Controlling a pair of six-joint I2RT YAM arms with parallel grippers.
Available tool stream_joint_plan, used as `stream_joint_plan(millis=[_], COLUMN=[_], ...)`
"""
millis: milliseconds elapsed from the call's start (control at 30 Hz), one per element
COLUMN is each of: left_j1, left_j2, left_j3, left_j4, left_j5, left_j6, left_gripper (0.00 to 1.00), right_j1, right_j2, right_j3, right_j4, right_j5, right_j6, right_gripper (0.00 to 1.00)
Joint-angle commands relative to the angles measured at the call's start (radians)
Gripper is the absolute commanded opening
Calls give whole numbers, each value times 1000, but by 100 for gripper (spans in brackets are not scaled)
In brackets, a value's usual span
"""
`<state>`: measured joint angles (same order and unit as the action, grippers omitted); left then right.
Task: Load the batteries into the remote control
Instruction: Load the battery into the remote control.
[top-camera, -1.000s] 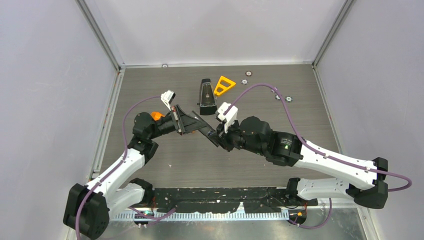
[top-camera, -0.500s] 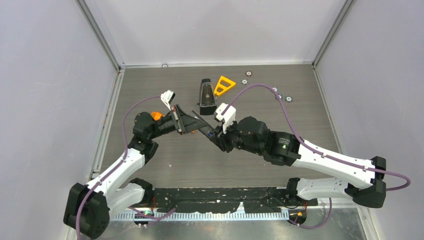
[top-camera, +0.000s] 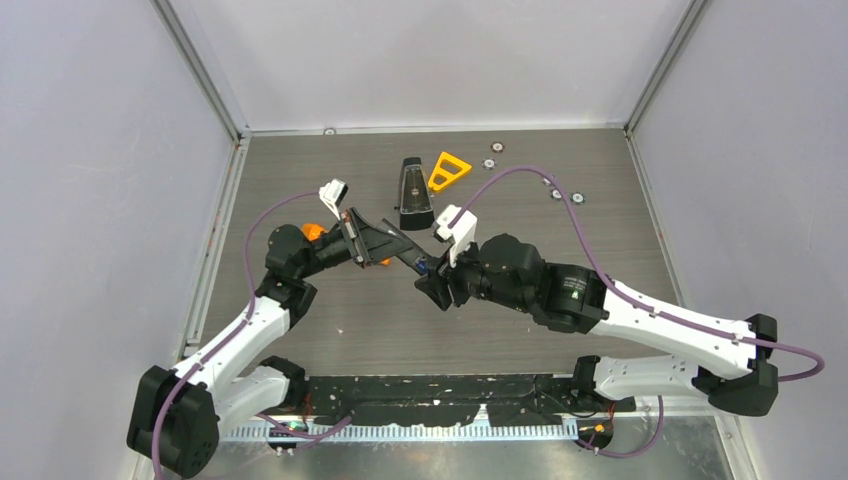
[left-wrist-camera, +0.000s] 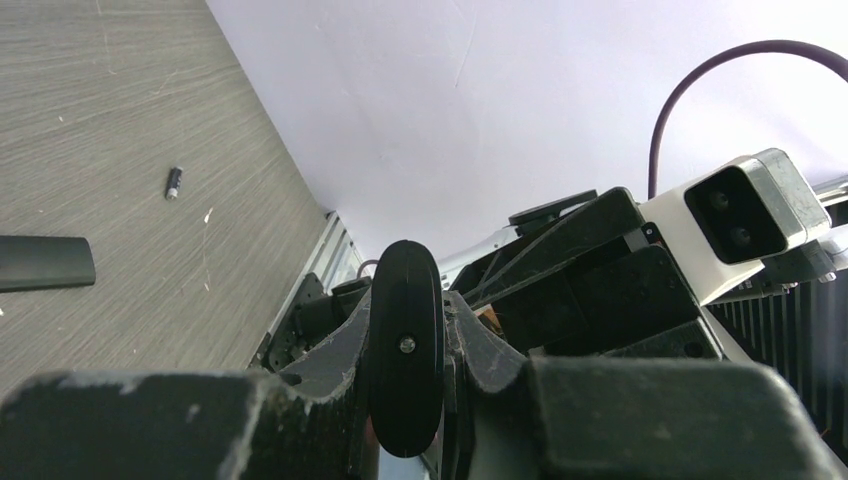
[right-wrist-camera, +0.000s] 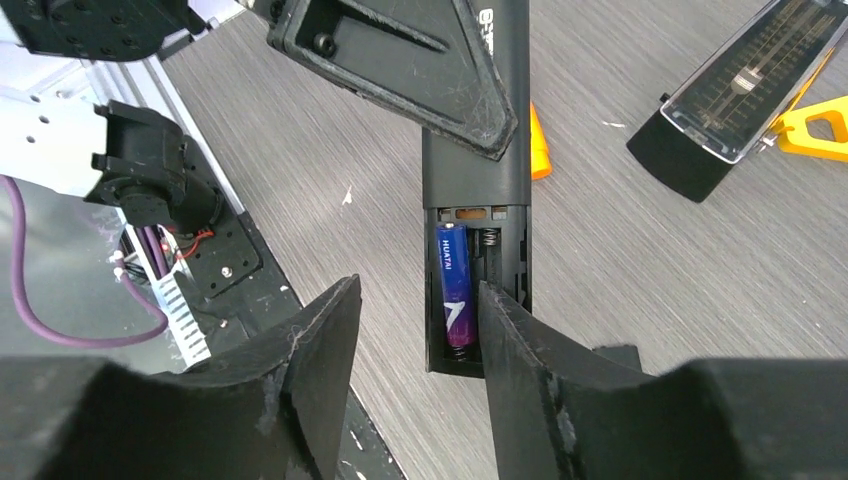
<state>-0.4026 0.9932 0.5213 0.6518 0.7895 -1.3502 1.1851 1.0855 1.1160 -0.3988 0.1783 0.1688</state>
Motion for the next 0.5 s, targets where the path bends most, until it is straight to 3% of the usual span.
stream_joint_plan(millis=[0, 267, 367, 467], left_j1=[3, 3, 4, 2], left_j2=[-5, -4, -9, -13], left_j3=[5, 5, 3, 4], left_j4=[85, 88, 93, 105], left_j5=[18, 17, 12, 6], left_j6=[-5, -3, 0, 2], left_gripper=[0, 0, 0, 0], right_j1=[1, 1, -2, -30], right_j2=[-46, -80, -102, -108], right_j3=[58, 86, 89, 88], right_j4=[-16, -37, -80, -121], right_j5=[48, 113, 238, 285], right_j6=[35, 95, 222, 412], right_gripper=[56, 72, 95, 98])
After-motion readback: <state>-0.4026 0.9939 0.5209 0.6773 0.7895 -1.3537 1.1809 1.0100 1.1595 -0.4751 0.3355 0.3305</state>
